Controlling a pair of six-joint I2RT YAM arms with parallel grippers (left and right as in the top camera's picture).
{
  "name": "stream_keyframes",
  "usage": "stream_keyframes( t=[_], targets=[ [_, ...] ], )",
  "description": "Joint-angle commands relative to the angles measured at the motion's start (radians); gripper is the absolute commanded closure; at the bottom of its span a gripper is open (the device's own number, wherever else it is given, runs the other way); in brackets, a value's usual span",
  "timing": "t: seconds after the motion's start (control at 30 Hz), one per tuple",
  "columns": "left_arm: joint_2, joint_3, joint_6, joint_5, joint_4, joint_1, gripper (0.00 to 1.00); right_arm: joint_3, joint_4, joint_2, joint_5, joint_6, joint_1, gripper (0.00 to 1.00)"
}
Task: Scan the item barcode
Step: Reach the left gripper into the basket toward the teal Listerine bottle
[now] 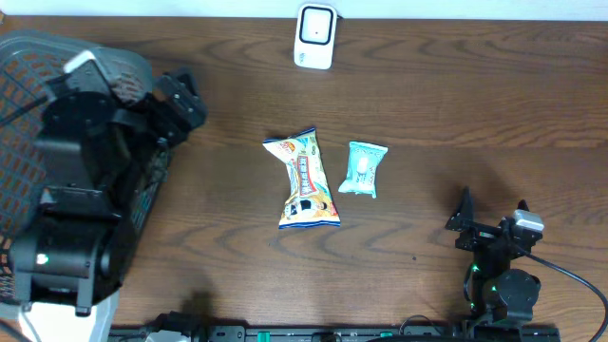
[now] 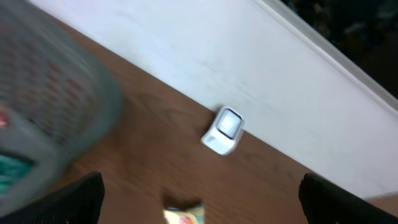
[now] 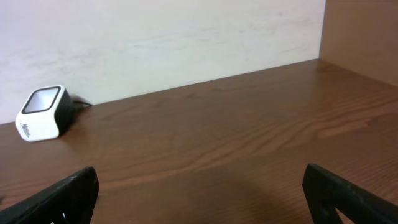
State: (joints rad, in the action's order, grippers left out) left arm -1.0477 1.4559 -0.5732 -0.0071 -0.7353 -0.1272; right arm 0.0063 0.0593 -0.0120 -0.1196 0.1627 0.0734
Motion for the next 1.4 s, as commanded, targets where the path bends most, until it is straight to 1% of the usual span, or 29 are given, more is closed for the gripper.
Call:
stream_keyframes(
  t=[0.0,0.1,0.17,0.33,0.43,0.53,0.63,0.77,0.87,0.93,1.03,1.07,1.37],
  targets=[
    [0.004,0.061,0.05,-0.067,-0.051,0.097,0.02,-0.001,0.004,0.003,0.002,-0.014,0.0,0.01],
    [0.004,0.08,0.05,-0.155,-0.098,0.2,0.02,-0.001,0.004,0.003,0.002,-0.014,0.0,0.01],
    [0.001,0.08,0.047,-0.176,-0.122,0.276,0.02,-0.001,0.004,0.003,0.002,-0.014,0.0,0.01],
    [-0.064,0.08,-0.055,-0.177,-0.233,0.472,0.02,-0.001,0.004,0.003,0.002,-0.014,0.0,0.01],
    [-0.145,0.08,-0.125,-0.137,-0.312,0.558,0.02,-0.001,0.004,0.003,0.002,-0.014,0.0,0.01],
    [-0.243,0.08,-0.119,-0.039,-0.356,0.604,0.02,-0.001,0.004,0.003,0.002,-0.014,0.0,0.01],
    [-0.343,0.08,-0.111,-0.01,-0.391,0.612,0.02,-0.001,0.004,0.003,0.002,-0.014,0.0,0.01],
    [-0.44,0.059,-0.061,0.0,-0.403,0.612,0.02,-0.001,0.004,0.003,0.002,-0.014,0.0,0.01],
    [-0.491,0.033,-0.003,0.0,-0.389,0.612,0.02,-0.001,0.004,0.003,0.002,-0.014,0.0,0.01],
    [-0.526,0.021,0.079,0.029,-0.375,0.612,0.02,-0.001,0.004,0.003,0.002,-0.014,0.0,0.01],
    [-0.578,0.01,0.264,0.157,-0.347,0.612,0.02,-0.001,0.004,0.003,0.002,-0.014,0.0,0.01],
    [-0.596,0.007,0.299,0.183,-0.343,0.612,0.02,-0.001,0.004,0.003,0.002,-0.014,0.0,0.01],
    [-0.746,-0.035,0.307,0.183,-0.289,0.612,0.02,-0.001,0.004,0.003,0.002,-0.014,0.0,0.01]
  ],
)
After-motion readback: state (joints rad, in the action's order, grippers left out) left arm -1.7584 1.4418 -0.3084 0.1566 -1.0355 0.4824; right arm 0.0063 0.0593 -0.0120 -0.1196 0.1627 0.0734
